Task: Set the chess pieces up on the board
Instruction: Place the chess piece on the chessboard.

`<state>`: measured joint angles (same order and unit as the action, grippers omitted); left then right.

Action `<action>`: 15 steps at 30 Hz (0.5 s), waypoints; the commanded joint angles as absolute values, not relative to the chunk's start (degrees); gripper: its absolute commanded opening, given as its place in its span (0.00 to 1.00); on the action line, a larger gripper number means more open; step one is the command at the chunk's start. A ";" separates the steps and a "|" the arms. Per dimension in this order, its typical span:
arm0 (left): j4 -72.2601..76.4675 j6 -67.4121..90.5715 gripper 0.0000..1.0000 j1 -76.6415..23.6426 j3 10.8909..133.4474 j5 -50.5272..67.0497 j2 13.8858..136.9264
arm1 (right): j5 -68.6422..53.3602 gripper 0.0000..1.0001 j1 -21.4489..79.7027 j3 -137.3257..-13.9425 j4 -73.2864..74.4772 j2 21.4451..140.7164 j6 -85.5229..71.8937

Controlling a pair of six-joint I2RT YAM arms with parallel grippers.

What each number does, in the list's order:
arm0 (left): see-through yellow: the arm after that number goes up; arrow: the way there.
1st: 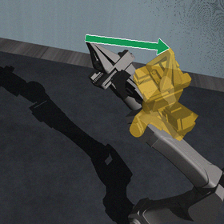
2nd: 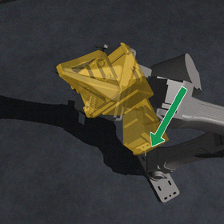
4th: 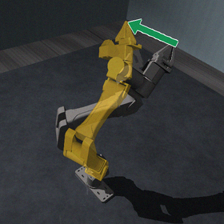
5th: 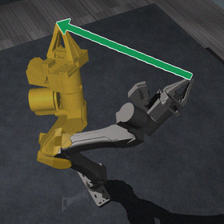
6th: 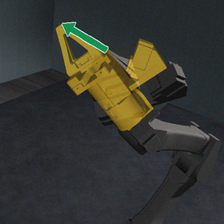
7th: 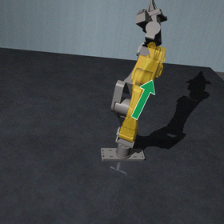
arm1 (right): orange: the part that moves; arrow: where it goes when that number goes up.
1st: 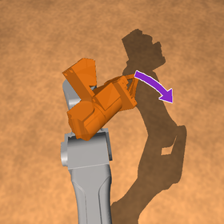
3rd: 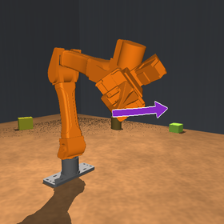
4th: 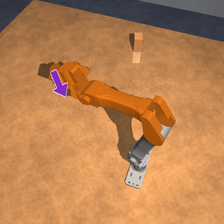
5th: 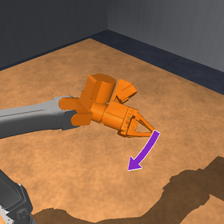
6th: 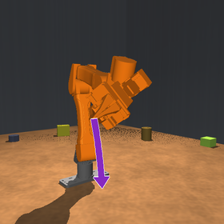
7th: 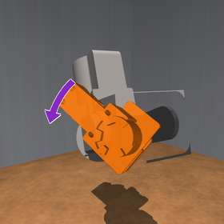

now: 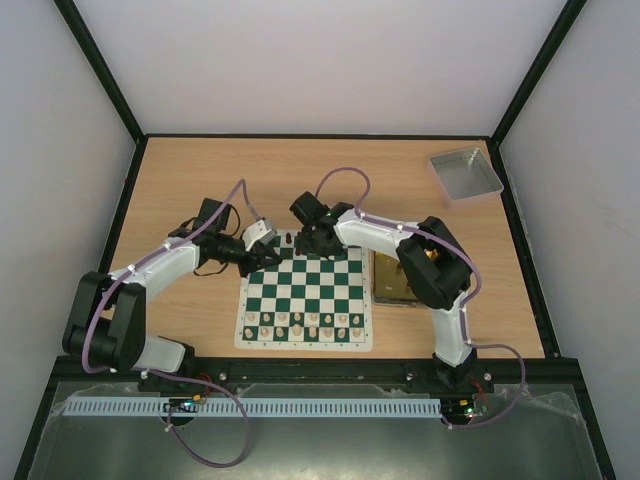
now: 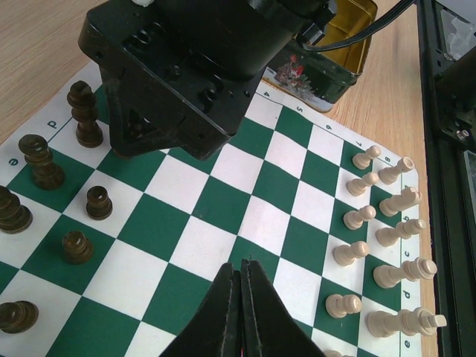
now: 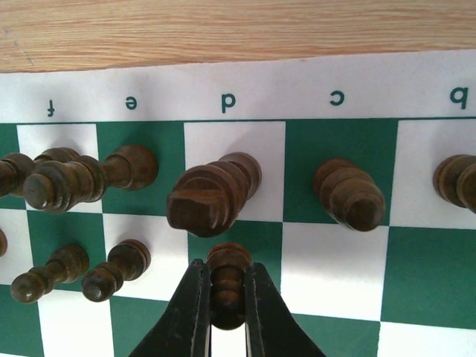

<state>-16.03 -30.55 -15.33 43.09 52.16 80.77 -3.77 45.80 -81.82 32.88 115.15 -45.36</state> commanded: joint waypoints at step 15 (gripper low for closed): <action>-17.58 -32.69 0.03 -15.11 43.02 54.23 81.52 | -3.25 0.03 46.41 -82.63 34.78 117.76 -45.26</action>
